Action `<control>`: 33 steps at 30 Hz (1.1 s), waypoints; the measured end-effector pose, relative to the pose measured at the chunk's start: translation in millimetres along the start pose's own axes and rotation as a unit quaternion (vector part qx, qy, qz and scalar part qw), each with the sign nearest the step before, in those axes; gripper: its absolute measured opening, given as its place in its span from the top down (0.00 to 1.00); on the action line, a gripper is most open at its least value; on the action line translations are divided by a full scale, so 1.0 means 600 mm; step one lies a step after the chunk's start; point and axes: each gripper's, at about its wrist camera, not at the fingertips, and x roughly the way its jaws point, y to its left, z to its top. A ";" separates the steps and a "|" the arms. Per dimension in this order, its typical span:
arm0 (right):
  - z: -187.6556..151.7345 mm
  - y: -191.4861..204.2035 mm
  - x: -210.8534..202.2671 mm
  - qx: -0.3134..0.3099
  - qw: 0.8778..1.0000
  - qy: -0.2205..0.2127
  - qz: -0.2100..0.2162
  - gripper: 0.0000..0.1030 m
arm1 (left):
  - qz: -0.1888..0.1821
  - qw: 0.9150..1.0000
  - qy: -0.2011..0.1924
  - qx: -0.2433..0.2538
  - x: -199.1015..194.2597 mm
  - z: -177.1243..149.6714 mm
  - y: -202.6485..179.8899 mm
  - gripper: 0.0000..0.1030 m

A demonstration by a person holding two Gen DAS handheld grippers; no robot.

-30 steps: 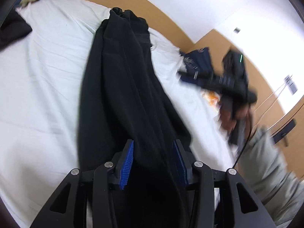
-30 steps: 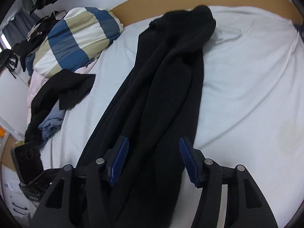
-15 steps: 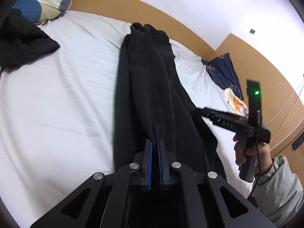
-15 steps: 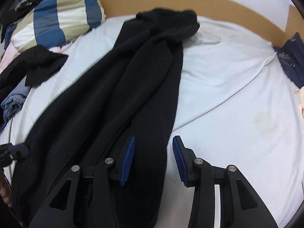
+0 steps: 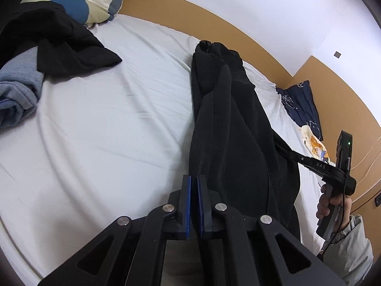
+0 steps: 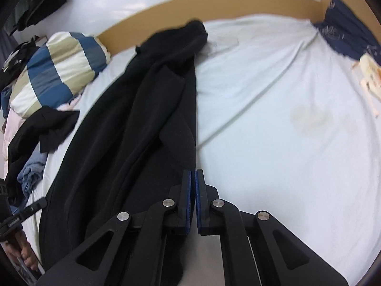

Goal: Fold clothes
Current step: 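Pinch and straighten the stacked legs with the left gripper while right grips the hem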

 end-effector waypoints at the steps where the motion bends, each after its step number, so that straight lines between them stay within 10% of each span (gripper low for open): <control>1: 0.000 -0.006 -0.001 0.004 1.000 -0.005 0.007 0.94 | -0.002 1.000 0.003 -0.001 0.000 -0.001 0.004 0.96; 6: 0.001 0.026 0.013 -0.019 0.999 0.010 0.038 0.72 | -0.019 1.000 0.001 0.002 0.003 0.006 -0.007 0.95; 10: 0.000 0.062 0.027 -0.046 0.997 0.029 0.062 0.67 | -0.050 0.999 -0.010 0.019 0.012 0.022 -0.042 0.76; 17: 0.000 0.122 0.048 -0.090 0.989 0.059 0.102 0.67 | -0.027 0.999 0.030 0.020 0.084 0.031 -0.063 0.69; 20: -0.001 0.109 0.014 -0.075 0.992 0.012 0.100 0.96 | -0.013 0.999 0.050 0.014 0.104 0.028 -0.056 0.74; 23: -0.001 0.095 -0.020 -0.061 0.993 -0.034 0.097 0.96 | -0.003 0.999 0.046 0.010 0.099 0.023 -0.048 0.92; 29: 0.018 0.021 -0.120 0.010 0.988 -0.106 0.110 0.96 | -0.005 0.999 0.043 0.026 0.077 0.008 -0.042 0.95; 33: 0.037 0.002 -0.074 0.034 0.995 -0.019 0.096 0.93 | -0.006 0.998 0.046 0.046 0.069 -0.004 -0.048 0.95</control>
